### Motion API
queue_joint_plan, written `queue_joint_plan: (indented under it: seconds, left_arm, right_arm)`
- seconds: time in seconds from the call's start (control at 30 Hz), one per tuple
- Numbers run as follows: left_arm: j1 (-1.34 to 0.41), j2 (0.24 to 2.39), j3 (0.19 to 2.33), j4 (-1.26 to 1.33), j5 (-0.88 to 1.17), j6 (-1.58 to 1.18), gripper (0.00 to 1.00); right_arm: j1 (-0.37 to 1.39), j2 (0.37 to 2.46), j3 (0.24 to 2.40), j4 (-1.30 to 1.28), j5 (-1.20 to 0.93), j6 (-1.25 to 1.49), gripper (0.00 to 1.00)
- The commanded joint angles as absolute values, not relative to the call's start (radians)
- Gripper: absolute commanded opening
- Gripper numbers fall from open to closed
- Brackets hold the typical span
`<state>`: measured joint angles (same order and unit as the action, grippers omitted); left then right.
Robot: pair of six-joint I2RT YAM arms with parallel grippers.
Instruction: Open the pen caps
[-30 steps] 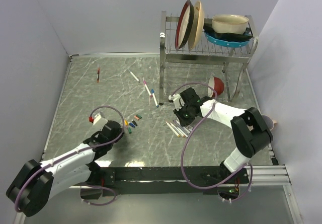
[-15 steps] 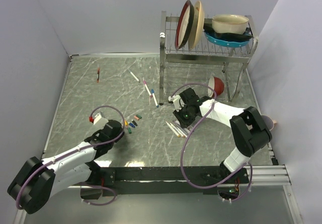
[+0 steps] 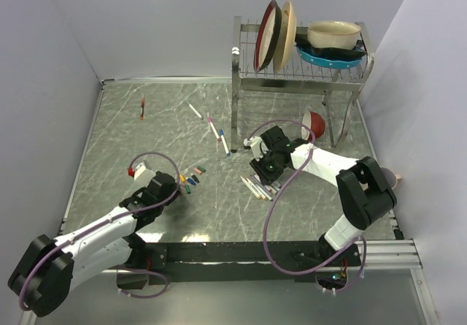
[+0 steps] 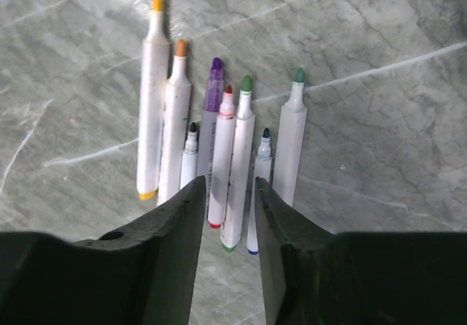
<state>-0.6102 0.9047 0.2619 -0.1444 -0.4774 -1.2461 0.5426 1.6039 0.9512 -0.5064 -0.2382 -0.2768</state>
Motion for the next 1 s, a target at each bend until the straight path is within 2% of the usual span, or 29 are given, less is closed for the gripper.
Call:
queue_joint_plan:
  seconds: [0.0,0.17,0.4,0.5,0.6,0.63,0.83,0.97]
  left_arm:
    - [-0.607,0.876,0.324,-0.161,-0.512,-1.217,0.45]
    - [-0.536,0.905,0.412,-0.137,-0.459,-1.043,0.68]
    - [-0.257,1.057,0.673,-0.074,-0.152,-0.680,0.84]
    - [-0.134,1.190,0.834,-0.104,-0.088,-0.591,0.85]
    - [-0.043,1.360,1.012,-0.165,-0.060,-0.545,0.81]
    - [-0.019,1.403,1.058,-0.198,-0.063,-0.537,0.83]
    - [-0.003,1.716,1.391,-0.296,-0.150,-0.427,0.82]
    - [-0.005,1.961,1.660,-0.382,-0.135,-0.275,0.67]
  right_arm:
    - [0.549,1.542,1.020,-0.561,-0.297,-0.336,0.44]
    - [0.546,1.494,1.029,-0.587,-0.351,-0.387,0.48]
    - [0.540,1.445,1.042,-0.637,-0.429,-0.454,0.48]
    - [0.541,1.419,1.040,-0.644,-0.457,-0.469,0.48]
    - [0.540,1.404,1.040,-0.646,-0.471,-0.472,0.48]
    - [0.543,1.401,1.042,-0.646,-0.474,-0.474,0.48]
    - [0.558,1.382,1.046,-0.649,-0.471,-0.480,0.48]
    - [0.566,1.358,1.046,-0.647,-0.474,-0.485,0.48]
